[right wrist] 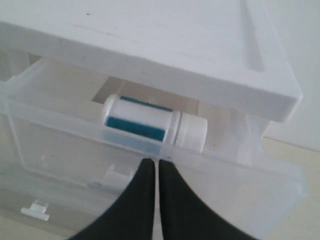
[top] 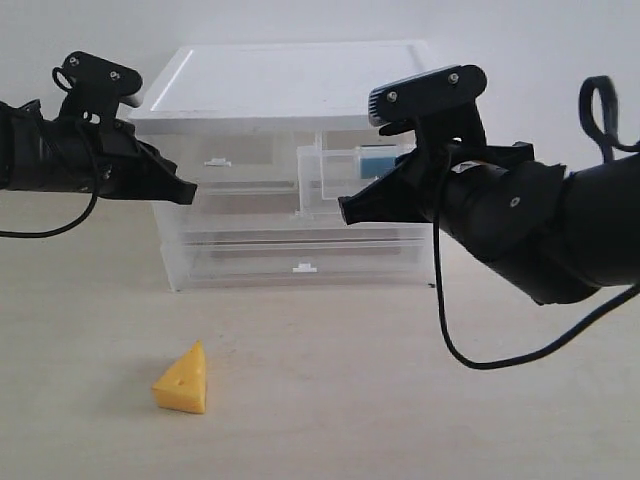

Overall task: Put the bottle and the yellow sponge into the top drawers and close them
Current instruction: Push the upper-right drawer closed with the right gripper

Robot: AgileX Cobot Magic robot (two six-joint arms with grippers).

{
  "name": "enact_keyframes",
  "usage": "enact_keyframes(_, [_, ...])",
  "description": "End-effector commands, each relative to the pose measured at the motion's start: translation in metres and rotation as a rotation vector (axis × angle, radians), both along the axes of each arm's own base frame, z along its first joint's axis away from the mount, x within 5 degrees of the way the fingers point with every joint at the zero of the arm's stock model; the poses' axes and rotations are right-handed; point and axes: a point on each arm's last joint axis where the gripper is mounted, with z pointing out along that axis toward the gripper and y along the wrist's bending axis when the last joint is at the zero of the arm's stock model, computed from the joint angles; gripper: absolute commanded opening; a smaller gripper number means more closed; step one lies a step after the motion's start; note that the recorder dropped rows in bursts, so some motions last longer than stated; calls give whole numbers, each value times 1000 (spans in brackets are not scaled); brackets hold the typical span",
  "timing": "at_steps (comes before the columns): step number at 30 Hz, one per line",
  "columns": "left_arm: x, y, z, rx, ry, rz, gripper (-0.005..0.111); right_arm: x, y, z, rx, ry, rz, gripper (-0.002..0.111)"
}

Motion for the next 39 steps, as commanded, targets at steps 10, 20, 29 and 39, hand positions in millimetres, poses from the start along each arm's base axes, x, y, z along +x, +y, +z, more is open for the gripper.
enact_keyframes(10, [-5, 0, 20, -33, -50, -17, 4, 35, 10, 8, -26, -63, -11, 0])
enact_keyframes(20, [-6, 0, 17, -46, -34, -8, 4, 46, -1, 7, -10, -20, -9, 0])
enact_keyframes(29, [-7, 0, 17, -51, -33, -9, 4, 34, -1, 10, -24, 46, 53, 0])
enact_keyframes(39, [-15, -3, 14, -131, 11, -21, 4, -19, -31, 21, 43, 100, 70, 0])
